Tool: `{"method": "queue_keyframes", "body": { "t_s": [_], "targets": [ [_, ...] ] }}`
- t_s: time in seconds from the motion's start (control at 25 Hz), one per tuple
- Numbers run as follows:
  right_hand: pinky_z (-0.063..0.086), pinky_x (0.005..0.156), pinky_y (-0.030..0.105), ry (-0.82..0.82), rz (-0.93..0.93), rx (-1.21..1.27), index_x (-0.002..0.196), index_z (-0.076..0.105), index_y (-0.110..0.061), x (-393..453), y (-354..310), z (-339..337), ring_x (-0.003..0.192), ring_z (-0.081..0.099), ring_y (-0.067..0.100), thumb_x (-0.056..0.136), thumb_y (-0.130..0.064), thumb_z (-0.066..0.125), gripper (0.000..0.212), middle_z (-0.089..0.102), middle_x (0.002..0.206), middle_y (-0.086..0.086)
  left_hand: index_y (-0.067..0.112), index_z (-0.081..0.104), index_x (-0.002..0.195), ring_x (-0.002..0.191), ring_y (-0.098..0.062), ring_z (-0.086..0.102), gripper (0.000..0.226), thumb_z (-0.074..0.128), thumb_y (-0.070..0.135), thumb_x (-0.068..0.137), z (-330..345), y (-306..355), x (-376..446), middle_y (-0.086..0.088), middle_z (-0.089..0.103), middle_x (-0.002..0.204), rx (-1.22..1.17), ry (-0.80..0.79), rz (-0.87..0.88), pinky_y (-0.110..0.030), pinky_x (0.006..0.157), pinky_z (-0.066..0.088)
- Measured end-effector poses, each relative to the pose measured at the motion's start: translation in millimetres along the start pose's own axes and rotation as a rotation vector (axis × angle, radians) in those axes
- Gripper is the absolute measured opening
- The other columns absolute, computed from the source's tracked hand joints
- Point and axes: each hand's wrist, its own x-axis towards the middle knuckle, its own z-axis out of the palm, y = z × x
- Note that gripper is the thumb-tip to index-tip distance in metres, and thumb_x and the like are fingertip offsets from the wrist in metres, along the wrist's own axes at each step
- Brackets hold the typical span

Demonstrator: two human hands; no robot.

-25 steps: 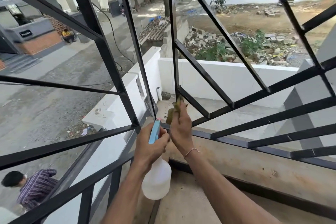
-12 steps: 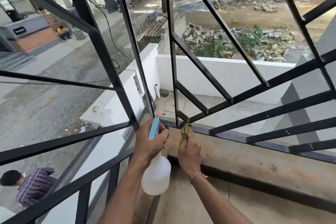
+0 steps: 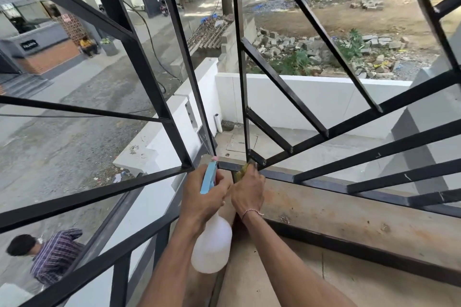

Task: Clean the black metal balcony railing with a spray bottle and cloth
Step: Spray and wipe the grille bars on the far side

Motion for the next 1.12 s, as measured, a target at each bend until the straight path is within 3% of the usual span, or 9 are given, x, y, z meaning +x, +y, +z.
{"method": "queue_keyframes", "body": {
  "t_s": [0.16, 0.32, 0.36, 0.44, 0.48, 0.56, 0.76, 1.0, 1.12],
  "targets": [
    [0.048, 0.064, 0.029, -0.121, -0.089, 0.08, 0.099, 0.059, -0.013, -14, 16, -16, 0.078, 0.054, 0.02, 0.097, -0.01, 0.051, 0.009, 0.058, 0.082, 0.002, 0.01, 0.064, 0.081, 0.06, -0.01, 0.06, 0.009, 0.067, 0.003, 0.087, 6, 2, -1, -0.01, 0.063, 0.075, 0.031, -0.042, -0.023, -0.021, 0.052, 0.052],
    [0.046, 0.058, 0.018, -0.185, -0.229, 0.202, 0.09, 0.058, -0.017, -22, 12, -27, 0.065, 0.052, 0.012, 0.101, -0.01, 0.052, 0.015, 0.06, 0.076, -0.001, 0.009, 0.063, 0.085, 0.066, -0.014, 0.063, 0.008, 0.066, 0.003, 0.089, 6, -4, -2, -0.009, 0.061, 0.079, 0.04, -0.073, -0.051, -0.037, 0.063, 0.064],
    [0.047, 0.062, 0.02, -0.151, -0.309, 0.165, 0.101, 0.059, -0.015, -15, 7, -25, 0.069, 0.054, 0.013, 0.101, -0.007, 0.052, 0.01, 0.061, 0.082, -0.001, 0.008, 0.062, 0.089, 0.07, -0.018, 0.065, 0.006, 0.065, 0.003, 0.091, 5, -7, -3, -0.01, 0.061, 0.083, 0.048, -0.093, -0.069, -0.042, 0.067, 0.065],
    [0.052, 0.091, 0.03, -0.104, -0.483, 0.004, 0.134, 0.05, -0.012, 9, -4, -12, 0.105, 0.057, 0.021, 0.095, 0.004, 0.053, 0.043, 0.06, 0.119, 0.009, 0.009, 0.061, 0.095, 0.083, -0.026, 0.068, 0.005, 0.063, 0.005, 0.093, 3, -13, -7, -0.012, 0.062, 0.091, 0.067, -0.135, -0.115, -0.048, 0.072, 0.065],
    [0.043, 0.109, 0.035, -0.124, -0.559, -0.118, 0.146, 0.039, -0.009, 24, -8, -1, 0.128, 0.047, 0.027, 0.091, 0.009, 0.052, 0.059, 0.048, 0.141, 0.015, 0.01, 0.061, 0.097, 0.087, -0.026, 0.068, 0.006, 0.062, 0.006, 0.095, 2, -15, -10, -0.011, 0.062, 0.095, 0.067, -0.143, -0.138, -0.047, 0.073, 0.065],
    [0.024, 0.122, 0.043, -0.197, -0.645, -0.365, 0.155, 0.021, 0.001, 42, -15, 21, 0.15, 0.021, 0.037, 0.094, 0.011, 0.044, 0.066, 0.021, 0.16, 0.025, 0.012, 0.06, 0.098, 0.086, -0.021, 0.065, 0.006, 0.062, 0.007, 0.095, -2, -17, -15, -0.009, 0.06, 0.096, 0.053, -0.143, -0.166, -0.043, 0.072, 0.066],
    [0.015, 0.124, 0.045, -0.295, -0.652, -0.698, 0.156, 0.011, 0.005, 43, 3, 39, 0.151, 0.016, 0.038, 0.106, -0.008, 0.03, 0.055, 0.016, 0.162, 0.026, 0.016, 0.06, 0.099, 0.08, -0.016, 0.062, 0.01, 0.063, 0.008, 0.096, -10, -19, -20, -0.005, 0.059, 0.093, 0.065, -0.137, -0.182, -0.04, 0.074, 0.066],
    [0.011, 0.125, 0.05, -0.354, -0.673, -0.878, 0.154, -0.009, 0.009, 22, 15, 17, 0.152, -0.005, 0.043, 0.106, -0.01, 0.029, 0.064, -0.012, 0.162, 0.029, 0.018, 0.06, 0.101, 0.081, -0.015, 0.064, 0.012, 0.064, 0.008, 0.095, -17, -15, -29, -0.003, 0.06, 0.097, 0.063, -0.136, -0.176, -0.039, 0.074, 0.065],
    [0.024, 0.121, 0.051, -0.293, -0.554, -0.864, 0.151, 0.005, 0.016, 32, 2, 29, 0.148, 0.017, 0.049, 0.106, -0.013, 0.027, 0.058, 0.013, 0.157, 0.039, 0.019, 0.06, 0.099, 0.076, -0.013, 0.064, 0.011, 0.064, 0.009, 0.094, -20, -20, -32, -0.002, 0.061, 0.095, 0.064, -0.131, -0.185, -0.041, 0.073, 0.065]
  ]
}}
